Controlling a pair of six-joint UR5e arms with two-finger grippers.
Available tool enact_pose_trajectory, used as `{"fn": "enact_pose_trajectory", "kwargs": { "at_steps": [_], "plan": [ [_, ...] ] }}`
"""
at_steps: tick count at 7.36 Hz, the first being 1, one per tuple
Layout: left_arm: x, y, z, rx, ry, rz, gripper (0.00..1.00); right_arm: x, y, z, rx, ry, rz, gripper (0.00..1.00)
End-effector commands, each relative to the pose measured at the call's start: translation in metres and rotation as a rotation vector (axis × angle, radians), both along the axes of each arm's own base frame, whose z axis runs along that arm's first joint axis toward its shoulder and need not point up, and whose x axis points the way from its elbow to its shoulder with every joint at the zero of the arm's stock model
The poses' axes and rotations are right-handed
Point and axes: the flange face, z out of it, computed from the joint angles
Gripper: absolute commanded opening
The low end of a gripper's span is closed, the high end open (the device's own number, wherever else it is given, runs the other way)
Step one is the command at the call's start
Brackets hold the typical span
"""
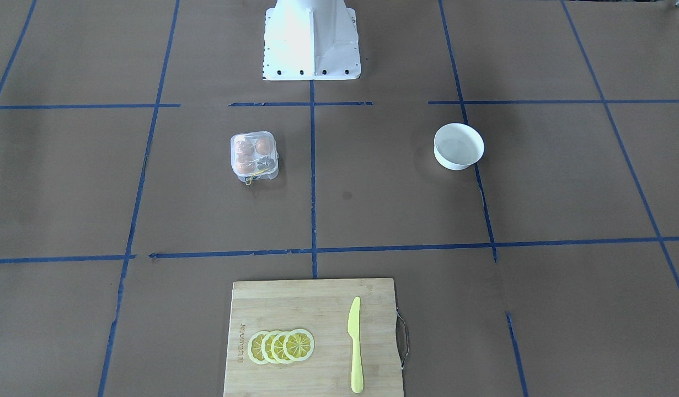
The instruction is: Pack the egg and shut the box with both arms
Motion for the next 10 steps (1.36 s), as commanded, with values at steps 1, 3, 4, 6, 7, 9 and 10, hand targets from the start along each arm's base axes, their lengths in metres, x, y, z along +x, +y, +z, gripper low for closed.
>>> {"fn": "enact_pose_trajectory", "kwargs": {
  "at_steps": [1, 3, 4, 6, 7, 9, 10],
  "plan": [
    [0.0007, -0.0002, 0.0006, 0.0, 0.001, 0.001, 1.0, 0.0, -0.0002, -0.0013, 0.003, 0.0, 0.0, 1.0],
    [0.0001, -0.0001, -0.0001, 0.001, 0.001, 0.0, 1.0, -0.0008, -0.0002, -0.0013, 0.003, 0.0, -0.002, 1.0],
    [0.0001, -0.0001, -0.0003, 0.003, 0.001, 0.0, 1.0, 0.0, -0.0002, -0.0013, 0.003, 0.0, 0.0, 1.0],
    [0.0002, -0.0001, -0.0004, 0.003, 0.002, 0.0, 1.0, -0.0001, -0.0008, -0.0028, 0.006, -0.001, 0.0, 1.0],
    [0.0009, -0.0008, -0.0011, 0.005, 0.002, 0.002, 1.0, -0.0008, -0.0008, -0.0028, 0.006, -0.001, -0.002, 1.0],
    [0.0009, -0.002, -0.0032, 0.009, 0.003, 0.002, 1.0, -0.0009, -0.0064, -0.0087, 0.018, -0.002, 0.0, 1.0],
    [0.0009, -0.0027, -0.0039, 0.012, 0.002, 0.003, 1.0, -0.0016, -0.0064, -0.007, 0.012, -0.002, -0.001, 1.0]
  ]
}}
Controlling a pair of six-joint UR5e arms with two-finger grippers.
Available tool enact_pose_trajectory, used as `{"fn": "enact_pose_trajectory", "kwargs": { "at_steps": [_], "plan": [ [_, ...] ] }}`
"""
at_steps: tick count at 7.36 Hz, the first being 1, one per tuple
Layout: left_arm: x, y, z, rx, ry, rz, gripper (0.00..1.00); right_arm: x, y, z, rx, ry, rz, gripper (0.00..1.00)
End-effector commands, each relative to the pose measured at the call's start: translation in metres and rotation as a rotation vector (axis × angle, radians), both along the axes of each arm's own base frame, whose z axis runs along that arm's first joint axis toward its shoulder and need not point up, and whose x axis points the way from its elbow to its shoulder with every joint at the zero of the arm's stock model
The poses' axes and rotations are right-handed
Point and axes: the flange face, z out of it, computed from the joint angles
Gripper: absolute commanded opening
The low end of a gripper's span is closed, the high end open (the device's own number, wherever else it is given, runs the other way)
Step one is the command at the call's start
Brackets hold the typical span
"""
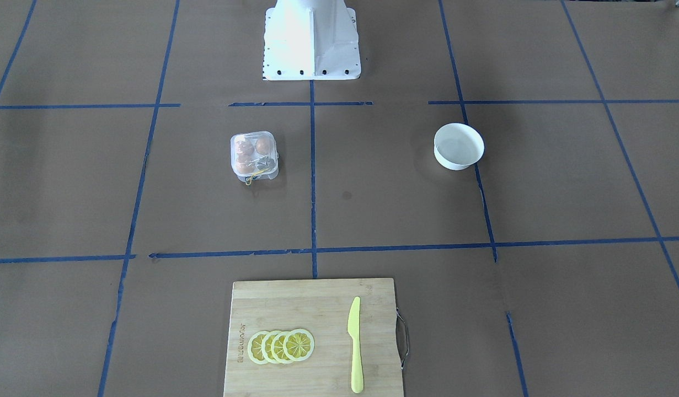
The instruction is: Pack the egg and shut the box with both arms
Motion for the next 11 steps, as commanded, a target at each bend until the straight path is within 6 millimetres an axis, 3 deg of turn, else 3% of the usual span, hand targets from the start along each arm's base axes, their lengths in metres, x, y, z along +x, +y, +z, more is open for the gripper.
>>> {"fn": "enact_pose_trajectory", "kwargs": {
  "at_steps": [1, 5, 9, 10, 11],
  "plan": [
    [0.0, -0.002, -0.002, 0.004, 0.0, 0.001, 1.0, 0.0, -0.001, 0.0, 0.001, 0.001, 0.0, 1.0],
    [-0.001, 0.002, 0.002, -0.015, 0.007, -0.006, 1.0, -0.004, -0.001, 0.002, 0.001, 0.018, -0.007, 1.0],
    [-0.005, 0.005, 0.042, -0.09, -0.046, -0.02, 1.0, -0.001, -0.002, 0.004, 0.009, 0.061, 0.003, 1.0],
    [-0.006, 0.016, 0.051, -0.111, -0.045, -0.02, 1.0, -0.001, -0.003, 0.003, 0.009, 0.059, 0.004, 1.0],
    [-0.007, 0.011, 0.038, -0.078, -0.043, -0.019, 1.0, -0.002, -0.002, 0.005, 0.006, 0.057, 0.003, 1.0]
  ]
}}
